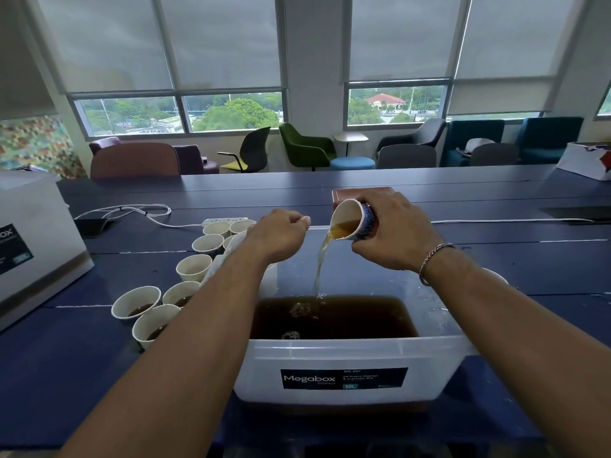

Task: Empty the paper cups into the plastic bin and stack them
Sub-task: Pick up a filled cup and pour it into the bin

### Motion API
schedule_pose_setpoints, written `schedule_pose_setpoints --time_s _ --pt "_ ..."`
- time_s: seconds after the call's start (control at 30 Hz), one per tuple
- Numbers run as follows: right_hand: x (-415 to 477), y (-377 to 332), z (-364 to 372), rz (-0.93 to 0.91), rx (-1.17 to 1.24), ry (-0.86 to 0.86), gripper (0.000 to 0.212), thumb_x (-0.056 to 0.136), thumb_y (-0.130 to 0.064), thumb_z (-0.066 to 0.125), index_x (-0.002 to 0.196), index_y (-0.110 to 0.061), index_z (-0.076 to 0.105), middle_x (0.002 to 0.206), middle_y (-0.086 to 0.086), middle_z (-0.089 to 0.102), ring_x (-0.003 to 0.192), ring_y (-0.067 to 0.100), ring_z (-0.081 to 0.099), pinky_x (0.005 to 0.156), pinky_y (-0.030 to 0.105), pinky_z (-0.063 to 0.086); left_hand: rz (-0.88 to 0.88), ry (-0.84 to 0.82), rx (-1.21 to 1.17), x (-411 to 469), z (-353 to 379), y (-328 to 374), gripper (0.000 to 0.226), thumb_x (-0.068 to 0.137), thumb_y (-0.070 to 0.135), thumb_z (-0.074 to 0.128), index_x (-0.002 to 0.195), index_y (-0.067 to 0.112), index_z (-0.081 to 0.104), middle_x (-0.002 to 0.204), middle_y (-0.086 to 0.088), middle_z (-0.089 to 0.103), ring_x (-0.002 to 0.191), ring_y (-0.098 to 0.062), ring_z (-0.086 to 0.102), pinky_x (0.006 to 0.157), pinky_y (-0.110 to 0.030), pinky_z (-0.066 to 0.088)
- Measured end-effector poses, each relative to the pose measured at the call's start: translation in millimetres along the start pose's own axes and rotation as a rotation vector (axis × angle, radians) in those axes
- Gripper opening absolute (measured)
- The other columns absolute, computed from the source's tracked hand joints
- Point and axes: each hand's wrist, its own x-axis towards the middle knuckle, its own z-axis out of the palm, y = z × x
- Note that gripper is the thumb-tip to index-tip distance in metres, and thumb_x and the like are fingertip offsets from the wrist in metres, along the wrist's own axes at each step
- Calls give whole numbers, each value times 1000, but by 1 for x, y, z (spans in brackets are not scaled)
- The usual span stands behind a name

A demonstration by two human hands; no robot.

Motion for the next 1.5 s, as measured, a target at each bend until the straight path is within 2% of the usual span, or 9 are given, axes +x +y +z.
schedule_pose_setpoints --time_s 0.6,0.97,1.5 --pt "3 1 3 -16 -102 4 64 74 -42 75 128 -22 47 125 2 57 112 23 51 96 46 44 -5 -6 -4 1 0 -2 39 103 43 41 124 21 66 127 -1 65 113 -23 57 102 -50 45" --pt "4 0 4 -71 -233 1 66 74 -39 74 131 -23 44 127 3 54 115 23 46 98 44 39 0 -19 -5 1 -1 -1 38 104 37 40 128 21 64 131 0 64 117 -21 56 104 -49 44" --pt "8 -7 -1 -240 -376 233 75 61 -30 83 127 -16 52 125 11 55 118 33 48 97 50 41 11 -33 -1 5 -1 -4 37 102 38 41 123 24 67 127 2 65 114 -22 57 103 -49 44"
